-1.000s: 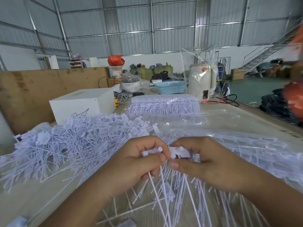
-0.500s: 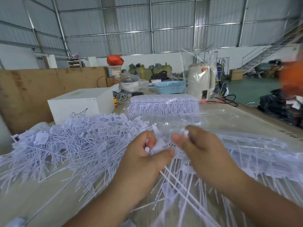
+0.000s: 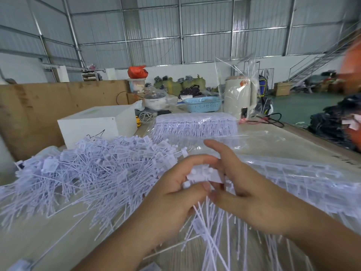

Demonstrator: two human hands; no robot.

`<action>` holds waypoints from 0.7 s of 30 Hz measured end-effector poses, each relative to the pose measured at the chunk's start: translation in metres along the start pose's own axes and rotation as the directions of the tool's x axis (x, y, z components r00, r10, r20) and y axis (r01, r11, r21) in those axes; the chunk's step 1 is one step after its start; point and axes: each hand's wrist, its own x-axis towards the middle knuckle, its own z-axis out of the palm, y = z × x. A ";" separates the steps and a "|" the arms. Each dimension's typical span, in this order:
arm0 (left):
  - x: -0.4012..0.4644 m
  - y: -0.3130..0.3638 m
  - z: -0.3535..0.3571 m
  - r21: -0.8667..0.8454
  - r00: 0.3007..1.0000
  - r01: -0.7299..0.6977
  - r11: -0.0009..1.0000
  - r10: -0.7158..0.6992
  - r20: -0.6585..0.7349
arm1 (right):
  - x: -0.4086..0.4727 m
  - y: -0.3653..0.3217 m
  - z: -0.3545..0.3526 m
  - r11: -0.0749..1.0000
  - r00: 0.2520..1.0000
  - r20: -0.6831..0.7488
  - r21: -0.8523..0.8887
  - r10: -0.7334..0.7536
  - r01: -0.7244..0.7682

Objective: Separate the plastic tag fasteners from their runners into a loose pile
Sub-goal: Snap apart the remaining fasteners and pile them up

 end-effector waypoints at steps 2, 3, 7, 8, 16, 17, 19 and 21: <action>-0.001 0.001 -0.002 0.015 0.997 -0.004 1.000 0.003 0.078 | -0.003 -0.001 0.000 1.000 0.999 0.033 -0.027 0.004 -0.003; -0.001 0.001 -0.004 0.043 0.996 -0.019 0.999 0.015 0.083 | -0.003 -0.001 0.002 0.999 0.999 0.042 -0.037 -0.007 0.009; 0.000 -0.001 -0.010 0.201 0.999 -0.048 0.978 0.046 0.012 | 0.002 0.004 0.005 0.999 0.999 -0.008 -0.028 -0.038 0.038; 0.000 -0.002 -0.011 0.187 0.999 -0.045 0.981 0.049 -0.016 | 0.004 0.005 0.003 0.999 0.999 -0.024 -0.038 -0.038 0.038; 0.003 -0.005 -0.006 -0.038 0.997 -0.059 0.998 0.057 -0.045 | 0.005 0.006 -0.002 0.998 0.994 -0.099 0.056 -0.038 0.043; 0.004 -0.005 -0.004 -0.061 0.996 -0.056 0.997 0.052 -0.069 | 0.006 0.006 -0.002 0.997 0.991 -0.126 0.060 -0.038 0.046; 0.004 -0.003 0.000 -0.105 0.994 -0.038 0.994 0.026 -0.109 | 0.008 0.006 0.001 0.998 0.982 -0.184 0.033 -0.040 0.047; 0.004 0.000 0.004 -0.110 0.989 -0.020 0.994 0.003 -0.149 | 0.009 0.004 0.005 0.999 0.968 -0.249 0.008 -0.034 0.037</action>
